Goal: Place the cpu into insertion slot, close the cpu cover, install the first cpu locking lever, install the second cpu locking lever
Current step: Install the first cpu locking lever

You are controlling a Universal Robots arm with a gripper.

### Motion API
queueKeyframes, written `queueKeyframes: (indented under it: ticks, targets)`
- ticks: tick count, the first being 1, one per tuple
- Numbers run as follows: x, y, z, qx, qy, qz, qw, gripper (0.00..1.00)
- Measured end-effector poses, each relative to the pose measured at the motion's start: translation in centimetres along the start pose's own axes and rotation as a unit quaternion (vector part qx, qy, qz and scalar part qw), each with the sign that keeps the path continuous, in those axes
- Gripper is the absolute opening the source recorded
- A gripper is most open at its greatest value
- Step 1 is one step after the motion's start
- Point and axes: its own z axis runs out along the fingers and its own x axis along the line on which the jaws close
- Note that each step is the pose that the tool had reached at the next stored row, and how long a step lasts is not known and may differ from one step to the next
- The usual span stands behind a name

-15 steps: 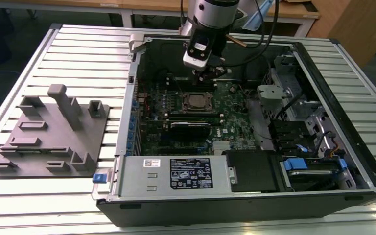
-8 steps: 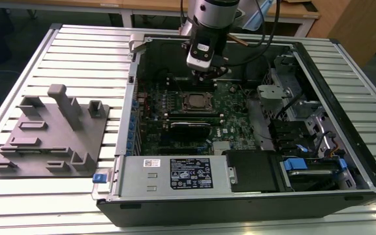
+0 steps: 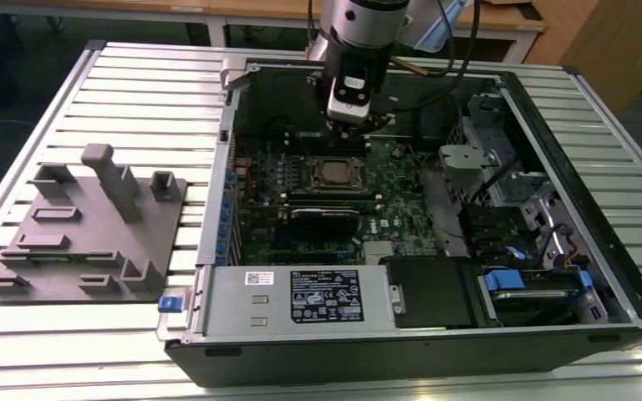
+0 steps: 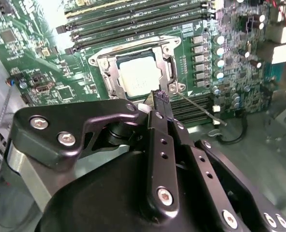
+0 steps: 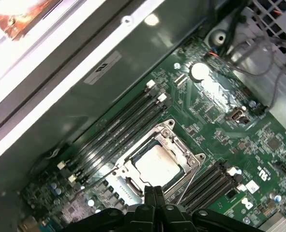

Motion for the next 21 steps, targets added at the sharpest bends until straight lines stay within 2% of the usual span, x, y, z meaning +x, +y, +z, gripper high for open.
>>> queueKeyframes:
  ticks: [4,6,11,16,21]
  targets:
    - [0.0,0.0,0.0,0.0019,0.0001,-0.026,0.99966,0.11]
    - [0.0,0.0,0.0,0.003,0.0001,-0.042,0.99912,0.11]
    - [0.0,0.0,0.0,0.0048,0.0001,-0.067,0.99777,0.11]
    - [0.0,0.0,0.0,0.0064,0.0002,-0.09,0.99592,0.11]
    - [0.0,0.0,0.0,0.008,0.0002,-0.112,0.99367,0.11]
